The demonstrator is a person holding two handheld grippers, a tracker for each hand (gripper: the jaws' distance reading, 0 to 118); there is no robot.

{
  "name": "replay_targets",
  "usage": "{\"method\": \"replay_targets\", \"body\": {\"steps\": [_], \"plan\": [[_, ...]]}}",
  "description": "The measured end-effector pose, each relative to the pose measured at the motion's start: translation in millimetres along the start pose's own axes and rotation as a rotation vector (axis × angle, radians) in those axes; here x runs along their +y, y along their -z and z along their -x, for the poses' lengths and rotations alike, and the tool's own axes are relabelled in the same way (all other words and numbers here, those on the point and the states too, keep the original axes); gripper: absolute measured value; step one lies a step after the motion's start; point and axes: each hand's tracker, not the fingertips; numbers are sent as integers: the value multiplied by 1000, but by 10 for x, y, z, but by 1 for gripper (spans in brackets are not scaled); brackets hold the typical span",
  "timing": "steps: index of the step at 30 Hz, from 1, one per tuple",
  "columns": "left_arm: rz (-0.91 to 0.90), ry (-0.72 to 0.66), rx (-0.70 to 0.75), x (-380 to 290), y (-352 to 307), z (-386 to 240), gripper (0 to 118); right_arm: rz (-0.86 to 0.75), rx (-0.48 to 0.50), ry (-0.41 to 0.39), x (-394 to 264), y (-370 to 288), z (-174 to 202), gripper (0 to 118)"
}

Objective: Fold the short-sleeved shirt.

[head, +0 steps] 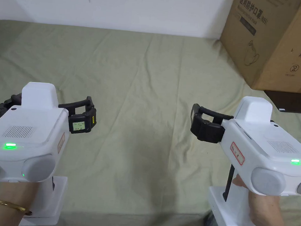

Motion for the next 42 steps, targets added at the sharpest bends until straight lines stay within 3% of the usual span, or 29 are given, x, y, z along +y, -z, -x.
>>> {"method": "replay_targets", "body": {"steps": [38,42], "plan": [[-19,6,-6,16,81,15,118,-2,14,0,126,-121,203,116],[-16,-3,-8,66,40,-25,118,35,-25,2,189,-92,229,117]]}}
